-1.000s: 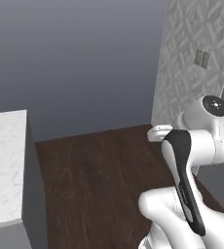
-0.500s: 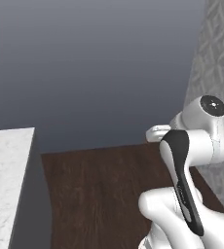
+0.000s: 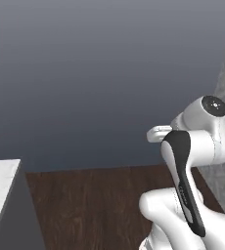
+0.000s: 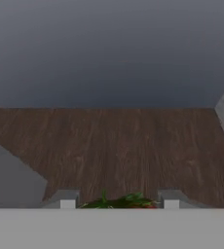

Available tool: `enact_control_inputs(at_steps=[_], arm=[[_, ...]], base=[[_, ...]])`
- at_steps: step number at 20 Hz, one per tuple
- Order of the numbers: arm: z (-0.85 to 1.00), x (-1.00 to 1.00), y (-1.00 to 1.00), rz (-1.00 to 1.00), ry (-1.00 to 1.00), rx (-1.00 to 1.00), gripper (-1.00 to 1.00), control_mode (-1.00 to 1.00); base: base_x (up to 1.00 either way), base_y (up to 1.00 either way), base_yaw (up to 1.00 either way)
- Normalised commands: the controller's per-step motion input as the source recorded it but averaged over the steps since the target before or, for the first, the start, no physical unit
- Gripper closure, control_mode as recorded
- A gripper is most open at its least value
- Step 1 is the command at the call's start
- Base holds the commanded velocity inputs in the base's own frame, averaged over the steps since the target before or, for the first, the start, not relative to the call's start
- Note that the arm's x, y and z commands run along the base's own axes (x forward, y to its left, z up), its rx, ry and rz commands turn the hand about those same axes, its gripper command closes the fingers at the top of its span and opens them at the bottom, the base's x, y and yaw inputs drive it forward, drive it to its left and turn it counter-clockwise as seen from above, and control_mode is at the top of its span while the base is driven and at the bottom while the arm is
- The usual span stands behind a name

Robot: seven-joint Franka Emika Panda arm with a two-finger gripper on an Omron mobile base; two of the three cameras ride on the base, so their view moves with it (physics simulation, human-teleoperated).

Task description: Take the strawberry from the fridge and place it on top of the pancake, located on the dining counter.

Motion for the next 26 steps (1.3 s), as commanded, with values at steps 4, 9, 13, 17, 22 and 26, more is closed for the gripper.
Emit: enact_control_inputs(at_steps=[4, 9, 13, 17, 22, 26], arm=[[0.0, 0.0, 0.0, 0.0, 0.0, 0.0, 1.0, 1.0], [0.0, 0.0, 0.0, 0.0, 0.0, 0.0, 1.0, 1.0], [0.0, 0.0, 0.0, 0.0, 0.0, 0.0, 1.0, 1.0], [0.0, 0.0, 0.0, 0.0, 0.0, 0.0, 1.0, 1.0], [0.0, 0.0, 0.0, 0.0, 0.0, 0.0, 1.0, 1.0], [0.0, 0.0, 0.0, 0.0, 0.0, 0.0, 1.0, 1.0]], base=[[0.99, -0.34, 0.23], [0.99, -0.26, 0.26], [0.96, -0.18, 0.27], [0.91, -0.18, 0.29], [0.76, -0.02, 0.38], [0.66, 0.0, 0.44]])
